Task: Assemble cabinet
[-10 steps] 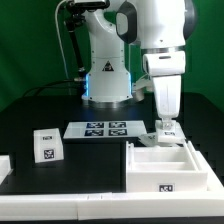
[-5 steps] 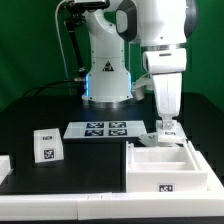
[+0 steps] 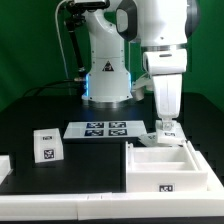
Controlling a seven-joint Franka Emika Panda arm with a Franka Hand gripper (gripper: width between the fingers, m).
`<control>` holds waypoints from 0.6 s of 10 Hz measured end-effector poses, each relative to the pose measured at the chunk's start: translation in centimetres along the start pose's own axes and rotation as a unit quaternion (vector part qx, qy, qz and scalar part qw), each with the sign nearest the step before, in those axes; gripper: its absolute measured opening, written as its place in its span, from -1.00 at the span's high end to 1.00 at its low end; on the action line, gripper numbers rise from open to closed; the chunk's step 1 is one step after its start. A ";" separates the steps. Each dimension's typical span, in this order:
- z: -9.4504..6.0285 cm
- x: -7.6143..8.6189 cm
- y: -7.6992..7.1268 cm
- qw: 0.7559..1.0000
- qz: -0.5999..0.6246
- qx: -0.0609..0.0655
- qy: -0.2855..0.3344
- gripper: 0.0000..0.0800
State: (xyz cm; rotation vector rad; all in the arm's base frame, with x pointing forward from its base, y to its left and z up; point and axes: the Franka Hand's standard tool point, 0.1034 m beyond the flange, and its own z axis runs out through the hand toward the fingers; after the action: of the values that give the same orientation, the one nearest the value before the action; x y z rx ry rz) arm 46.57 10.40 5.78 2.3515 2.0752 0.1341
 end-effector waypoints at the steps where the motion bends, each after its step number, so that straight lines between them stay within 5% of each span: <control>1: 0.0 0.0 0.0 1.000 0.000 0.000 0.000 0.82; 6: 0.3 0.0 0.8 1.000 0.007 0.008 -0.003 0.82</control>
Offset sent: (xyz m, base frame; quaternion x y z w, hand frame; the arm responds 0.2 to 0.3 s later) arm 0.0204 -0.0028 0.0027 0.0107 -0.0117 -0.0066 0.9999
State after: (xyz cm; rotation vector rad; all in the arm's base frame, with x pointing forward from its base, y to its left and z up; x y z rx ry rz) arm 47.42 10.31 5.53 2.3729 2.0645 0.1117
